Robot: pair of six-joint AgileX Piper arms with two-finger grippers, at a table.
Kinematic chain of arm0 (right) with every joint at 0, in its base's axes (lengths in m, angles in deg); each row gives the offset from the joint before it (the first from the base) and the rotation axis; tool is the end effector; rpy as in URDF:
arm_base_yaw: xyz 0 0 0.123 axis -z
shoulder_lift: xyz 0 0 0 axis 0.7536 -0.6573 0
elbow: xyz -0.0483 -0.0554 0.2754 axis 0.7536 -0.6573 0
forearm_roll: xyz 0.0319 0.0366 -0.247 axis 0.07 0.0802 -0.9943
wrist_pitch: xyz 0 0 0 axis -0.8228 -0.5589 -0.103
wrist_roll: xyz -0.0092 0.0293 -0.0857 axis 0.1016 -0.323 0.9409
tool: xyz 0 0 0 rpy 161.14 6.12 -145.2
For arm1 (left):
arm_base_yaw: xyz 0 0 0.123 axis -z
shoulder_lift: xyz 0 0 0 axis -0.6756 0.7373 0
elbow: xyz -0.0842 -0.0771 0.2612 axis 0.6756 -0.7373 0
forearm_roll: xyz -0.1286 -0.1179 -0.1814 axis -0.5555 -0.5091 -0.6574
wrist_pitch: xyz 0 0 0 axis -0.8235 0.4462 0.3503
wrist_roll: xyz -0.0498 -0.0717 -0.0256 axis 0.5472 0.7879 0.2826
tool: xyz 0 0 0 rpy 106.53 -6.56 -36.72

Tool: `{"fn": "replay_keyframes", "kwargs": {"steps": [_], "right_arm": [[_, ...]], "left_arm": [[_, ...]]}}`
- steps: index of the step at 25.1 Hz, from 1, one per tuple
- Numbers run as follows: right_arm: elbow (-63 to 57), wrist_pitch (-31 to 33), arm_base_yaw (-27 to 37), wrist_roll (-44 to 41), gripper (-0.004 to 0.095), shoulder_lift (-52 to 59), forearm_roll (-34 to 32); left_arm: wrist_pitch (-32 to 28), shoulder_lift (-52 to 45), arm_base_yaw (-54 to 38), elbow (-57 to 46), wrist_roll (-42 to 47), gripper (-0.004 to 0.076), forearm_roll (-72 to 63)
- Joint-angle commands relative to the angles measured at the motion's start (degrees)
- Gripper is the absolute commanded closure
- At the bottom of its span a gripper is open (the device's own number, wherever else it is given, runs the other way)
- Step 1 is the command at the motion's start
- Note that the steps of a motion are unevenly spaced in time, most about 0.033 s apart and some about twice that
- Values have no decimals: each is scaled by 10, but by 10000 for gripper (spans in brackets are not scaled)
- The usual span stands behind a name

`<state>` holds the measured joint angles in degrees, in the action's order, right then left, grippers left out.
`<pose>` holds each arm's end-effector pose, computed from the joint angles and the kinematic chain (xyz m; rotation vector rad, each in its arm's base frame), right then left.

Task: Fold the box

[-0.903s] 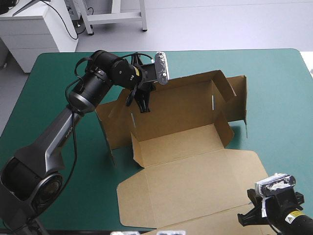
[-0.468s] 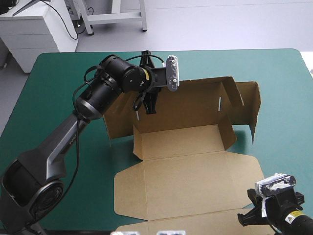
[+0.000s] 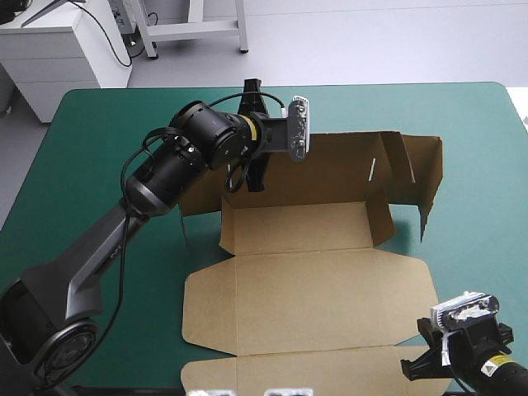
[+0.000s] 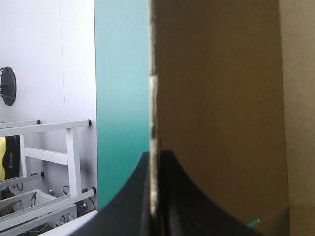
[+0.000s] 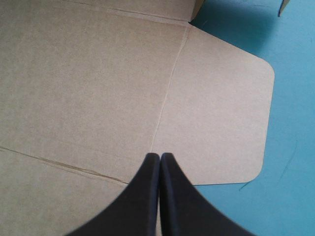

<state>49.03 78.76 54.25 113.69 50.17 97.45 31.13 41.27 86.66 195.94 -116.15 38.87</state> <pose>0.0416 0.0263 0.2704 -0.3239 2.2767 0.2271 0.2892 -0.2599 0.4240 1.7754 1.4822 0.3348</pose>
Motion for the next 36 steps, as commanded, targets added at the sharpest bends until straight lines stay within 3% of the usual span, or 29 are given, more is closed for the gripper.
{"fn": "replay_keyframes", "kwargs": {"steps": [1, 8, 14, 17, 20, 24, 29, 36], "right_arm": [[12, -30, -1, 1, 922, -7, 10], [12, -30, -1, -1, 922, -7, 10], [12, -32, -1, -3, 922, -7, 10], [12, -37, -1, -7, 922, -7, 10], [12, -43, -1, -12, 922, -7, 15], [12, -47, -1, -22, 922, -7, 21], [19, -101, -1, -33, 922, -7, 67], [120, -178, -1, -47, 922, -26, 68]], "left_arm": [[-78, -55, 4, -28, 3, 733, 25], [-272, -142, 4, -230, 70, 733, 125], [-349, -187, 4, -353, 111, 733, 184], [-383, -194, 4, -405, 179, 733, 250], [-391, -195, 4, -458, 351, 733, 409], [-392, -195, 4, -480, 500, 732, 536], [-402, -195, 4, -511, 505, 732, 573], [-393, -195, 4, -521, 540, 732, 586]]}}
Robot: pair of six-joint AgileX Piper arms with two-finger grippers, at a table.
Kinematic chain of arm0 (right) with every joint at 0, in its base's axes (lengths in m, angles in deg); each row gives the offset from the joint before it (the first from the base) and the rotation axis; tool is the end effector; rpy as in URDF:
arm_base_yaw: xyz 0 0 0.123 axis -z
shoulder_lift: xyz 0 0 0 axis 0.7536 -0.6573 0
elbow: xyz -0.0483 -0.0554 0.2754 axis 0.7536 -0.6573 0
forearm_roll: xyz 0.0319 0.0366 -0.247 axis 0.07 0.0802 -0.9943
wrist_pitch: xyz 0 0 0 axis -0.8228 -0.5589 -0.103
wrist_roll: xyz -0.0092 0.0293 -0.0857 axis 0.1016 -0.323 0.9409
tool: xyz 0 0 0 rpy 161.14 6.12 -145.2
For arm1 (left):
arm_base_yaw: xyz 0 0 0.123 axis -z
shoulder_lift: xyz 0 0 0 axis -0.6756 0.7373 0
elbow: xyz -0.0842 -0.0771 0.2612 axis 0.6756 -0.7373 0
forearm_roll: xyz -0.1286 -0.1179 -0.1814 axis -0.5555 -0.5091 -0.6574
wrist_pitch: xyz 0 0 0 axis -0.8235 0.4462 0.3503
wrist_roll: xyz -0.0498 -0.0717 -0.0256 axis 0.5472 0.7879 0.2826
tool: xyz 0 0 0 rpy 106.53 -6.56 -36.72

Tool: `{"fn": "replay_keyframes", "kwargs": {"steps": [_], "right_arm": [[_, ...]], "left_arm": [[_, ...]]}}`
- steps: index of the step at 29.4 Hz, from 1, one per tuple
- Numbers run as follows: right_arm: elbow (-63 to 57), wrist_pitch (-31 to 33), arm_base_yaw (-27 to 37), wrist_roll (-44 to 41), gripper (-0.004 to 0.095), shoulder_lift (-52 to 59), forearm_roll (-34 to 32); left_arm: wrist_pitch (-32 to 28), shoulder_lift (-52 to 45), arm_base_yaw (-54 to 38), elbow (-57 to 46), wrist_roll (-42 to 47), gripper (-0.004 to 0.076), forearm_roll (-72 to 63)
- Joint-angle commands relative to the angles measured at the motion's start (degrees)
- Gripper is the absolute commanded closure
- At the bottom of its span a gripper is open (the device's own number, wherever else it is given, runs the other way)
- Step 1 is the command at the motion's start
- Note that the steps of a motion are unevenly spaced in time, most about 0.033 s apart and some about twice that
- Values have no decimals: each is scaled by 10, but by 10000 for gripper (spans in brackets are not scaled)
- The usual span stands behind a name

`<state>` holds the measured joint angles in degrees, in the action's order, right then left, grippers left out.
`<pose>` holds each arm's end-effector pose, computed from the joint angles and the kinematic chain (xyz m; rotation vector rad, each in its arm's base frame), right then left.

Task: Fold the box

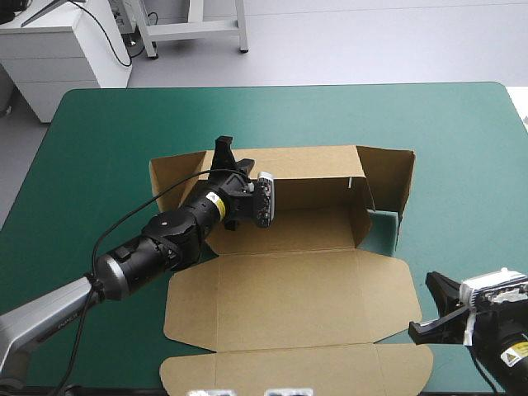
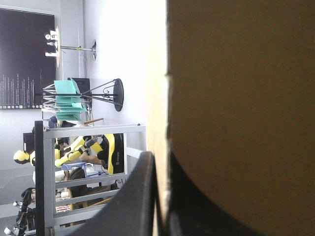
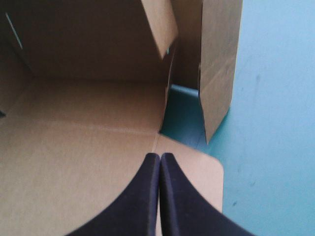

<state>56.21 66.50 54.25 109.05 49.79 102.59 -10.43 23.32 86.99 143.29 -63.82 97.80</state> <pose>0.0472 0.0273 0.3250 -0.1551 1.9610 0.2766 0.2472 -0.2085 0.3109 1.6209 1.2245 0.5704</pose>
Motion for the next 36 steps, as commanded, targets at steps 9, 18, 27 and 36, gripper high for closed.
{"fn": "replay_keyframes", "kwargs": {"steps": [9, 18, 27, 36], "right_arm": [[182, -70, -1, 38, 922, -150, 16], [304, -51, -1, 31, 922, -298, 16], [430, -4, -1, 16, 922, -454, 22], [558, 53, -2, -1, 922, -590, 22]], "left_arm": [[24, -15, 0, 6, 37, 732, -4], [24, -15, 0, 6, 39, 732, -3], [20, -15, 0, 6, 39, 732, -3], [12, -15, 0, 6, 39, 732, 5]]}}
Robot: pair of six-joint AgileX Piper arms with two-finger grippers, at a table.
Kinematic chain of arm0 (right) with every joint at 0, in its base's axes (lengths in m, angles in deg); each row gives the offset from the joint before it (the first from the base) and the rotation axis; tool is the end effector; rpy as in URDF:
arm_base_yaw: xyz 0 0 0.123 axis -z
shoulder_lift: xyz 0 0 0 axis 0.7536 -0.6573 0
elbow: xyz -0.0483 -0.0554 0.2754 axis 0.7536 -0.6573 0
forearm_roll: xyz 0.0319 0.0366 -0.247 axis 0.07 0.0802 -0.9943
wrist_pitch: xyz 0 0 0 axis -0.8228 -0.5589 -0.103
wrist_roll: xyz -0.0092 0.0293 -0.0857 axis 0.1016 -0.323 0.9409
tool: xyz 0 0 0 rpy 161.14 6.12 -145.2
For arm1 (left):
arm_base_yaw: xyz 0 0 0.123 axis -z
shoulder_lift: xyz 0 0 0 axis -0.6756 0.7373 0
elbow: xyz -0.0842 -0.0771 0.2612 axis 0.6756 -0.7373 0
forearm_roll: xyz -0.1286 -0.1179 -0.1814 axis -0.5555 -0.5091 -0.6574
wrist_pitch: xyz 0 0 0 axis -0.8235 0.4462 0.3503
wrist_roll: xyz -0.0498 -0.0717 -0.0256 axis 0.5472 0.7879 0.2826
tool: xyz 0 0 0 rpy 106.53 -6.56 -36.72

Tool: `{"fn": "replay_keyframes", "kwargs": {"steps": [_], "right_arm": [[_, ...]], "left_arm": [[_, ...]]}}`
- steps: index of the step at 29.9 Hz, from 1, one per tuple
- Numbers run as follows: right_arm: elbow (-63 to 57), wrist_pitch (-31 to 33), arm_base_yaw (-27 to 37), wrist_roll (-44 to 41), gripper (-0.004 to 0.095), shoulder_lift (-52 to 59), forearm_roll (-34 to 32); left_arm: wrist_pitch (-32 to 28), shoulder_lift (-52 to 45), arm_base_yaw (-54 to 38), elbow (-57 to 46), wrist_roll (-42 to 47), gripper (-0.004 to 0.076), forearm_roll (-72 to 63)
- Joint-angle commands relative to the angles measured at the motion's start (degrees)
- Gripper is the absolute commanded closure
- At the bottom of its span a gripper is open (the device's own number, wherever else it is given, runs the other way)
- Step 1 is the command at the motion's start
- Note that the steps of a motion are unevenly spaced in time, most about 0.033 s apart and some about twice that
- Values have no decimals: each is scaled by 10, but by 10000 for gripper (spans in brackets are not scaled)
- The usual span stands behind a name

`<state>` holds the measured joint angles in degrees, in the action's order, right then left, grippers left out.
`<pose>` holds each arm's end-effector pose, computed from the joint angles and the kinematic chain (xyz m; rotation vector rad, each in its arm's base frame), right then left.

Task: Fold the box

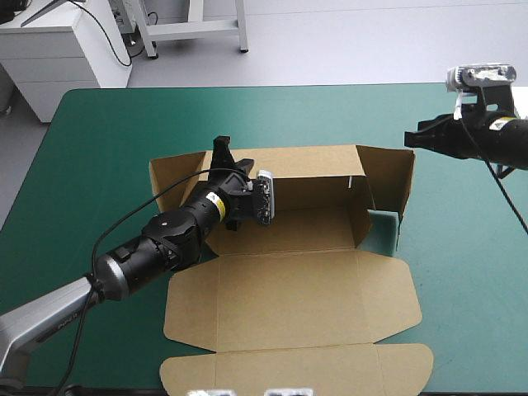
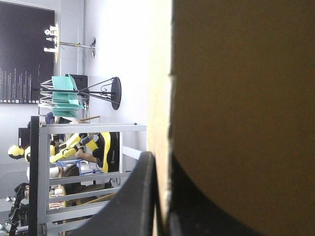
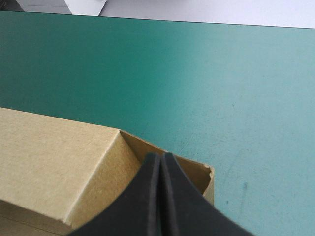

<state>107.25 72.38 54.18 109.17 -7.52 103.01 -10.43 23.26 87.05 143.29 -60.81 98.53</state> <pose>0.2687 0.0100 0.4459 -0.1762 2.1558 0.3436 0.2470 -0.2086 0.3115 1.5893 1.2513 0.5464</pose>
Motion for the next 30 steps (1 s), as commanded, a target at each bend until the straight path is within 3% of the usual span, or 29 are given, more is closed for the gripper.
{"fn": "replay_keyframes", "kwargs": {"steps": [1, 9, 15, 20, 30], "right_arm": [[61, 4, -1, -4, 922, -31, 18], [98, 28, -35, -15, 920, -102, 4], [99, -12, -99, -65, 920, -148, -77], [125, -18, -103, -92, 920, -185, -87], [256, 121, -103, -135, 921, -273, -155]], "left_arm": [[9, -14, 0, 6, 9, 732, -2], [-3, -14, 0, 6, 9, 732, 0], [-1, -14, 0, 6, 9, 732, 0], [2, -14, 0, 6, 18, 732, -3], [2, -14, 0, 6, 36, 732, 0]]}}
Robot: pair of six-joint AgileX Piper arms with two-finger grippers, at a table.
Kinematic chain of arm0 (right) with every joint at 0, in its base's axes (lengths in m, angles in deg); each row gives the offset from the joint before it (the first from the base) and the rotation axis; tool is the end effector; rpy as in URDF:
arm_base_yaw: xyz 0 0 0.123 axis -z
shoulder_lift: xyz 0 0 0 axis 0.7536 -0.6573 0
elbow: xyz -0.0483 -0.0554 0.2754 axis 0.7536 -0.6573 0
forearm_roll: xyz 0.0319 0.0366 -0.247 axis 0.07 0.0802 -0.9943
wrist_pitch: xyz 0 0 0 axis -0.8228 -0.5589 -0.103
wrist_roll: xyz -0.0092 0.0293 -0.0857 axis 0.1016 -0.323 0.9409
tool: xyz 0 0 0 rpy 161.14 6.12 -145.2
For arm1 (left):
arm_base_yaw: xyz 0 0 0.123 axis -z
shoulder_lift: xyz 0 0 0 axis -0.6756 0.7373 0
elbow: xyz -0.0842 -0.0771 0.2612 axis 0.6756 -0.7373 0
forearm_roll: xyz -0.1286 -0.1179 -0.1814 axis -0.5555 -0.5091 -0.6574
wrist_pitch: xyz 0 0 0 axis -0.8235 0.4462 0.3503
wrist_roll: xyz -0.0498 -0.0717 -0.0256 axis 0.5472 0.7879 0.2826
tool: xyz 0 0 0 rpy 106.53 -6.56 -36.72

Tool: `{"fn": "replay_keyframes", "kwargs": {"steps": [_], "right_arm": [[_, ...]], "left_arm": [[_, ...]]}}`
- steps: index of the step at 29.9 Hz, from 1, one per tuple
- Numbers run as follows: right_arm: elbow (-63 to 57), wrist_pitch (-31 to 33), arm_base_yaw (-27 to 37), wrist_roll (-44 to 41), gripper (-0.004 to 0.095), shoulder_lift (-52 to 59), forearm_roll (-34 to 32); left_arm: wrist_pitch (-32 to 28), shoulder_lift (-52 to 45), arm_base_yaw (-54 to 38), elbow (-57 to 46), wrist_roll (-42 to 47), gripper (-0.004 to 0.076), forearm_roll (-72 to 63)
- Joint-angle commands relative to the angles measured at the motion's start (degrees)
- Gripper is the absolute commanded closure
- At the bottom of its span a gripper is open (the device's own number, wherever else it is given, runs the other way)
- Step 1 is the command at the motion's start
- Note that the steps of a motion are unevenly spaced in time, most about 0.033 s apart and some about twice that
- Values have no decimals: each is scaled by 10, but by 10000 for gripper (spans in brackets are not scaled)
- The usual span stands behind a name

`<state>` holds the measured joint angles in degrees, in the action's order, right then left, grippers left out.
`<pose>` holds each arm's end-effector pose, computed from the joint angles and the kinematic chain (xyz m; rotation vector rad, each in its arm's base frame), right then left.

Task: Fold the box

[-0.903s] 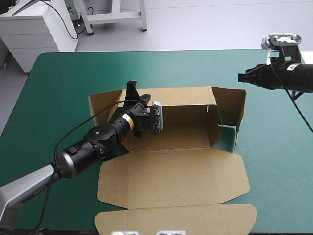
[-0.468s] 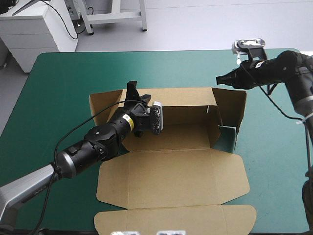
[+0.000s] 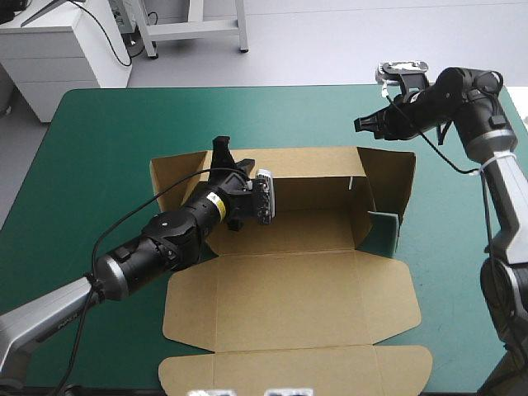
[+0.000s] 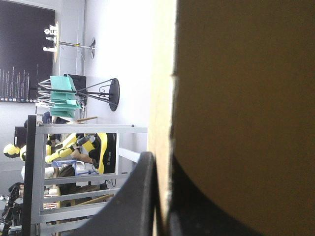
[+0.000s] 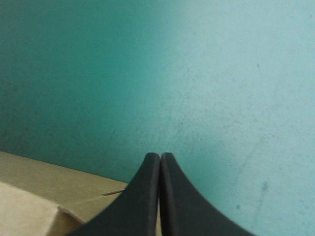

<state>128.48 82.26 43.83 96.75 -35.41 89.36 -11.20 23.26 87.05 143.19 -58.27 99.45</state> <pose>0.3912 0.0548 0.3789 -0.2294 2.5138 0.3053 0.2466 -0.2096 0.3116 1.5684 1.2612 0.5187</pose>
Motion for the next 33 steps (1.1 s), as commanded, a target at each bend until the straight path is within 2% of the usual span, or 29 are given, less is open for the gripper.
{"fn": "replay_keyframes", "kwargs": {"steps": [1, 5, 8, 21, 33], "right_arm": [[52, 33, 0, -11, 921, 1, -24], [58, 37, 0, -16, 922, -8, -33], [58, 68, 0, -11, 922, -13, -44], [53, 69, 1, -15, 922, 7, -26], [-40, 69, 2, -8, 922, 47, -21]], "left_arm": [[11, -14, 0, 7, 10, 732, -9], [19, -14, 0, 7, 11, 732, -9], [20, -14, 0, 7, 11, 732, -9], [23, -14, 0, 7, 11, 732, -5], [34, -14, 0, 7, 11, 732, -5]]}}
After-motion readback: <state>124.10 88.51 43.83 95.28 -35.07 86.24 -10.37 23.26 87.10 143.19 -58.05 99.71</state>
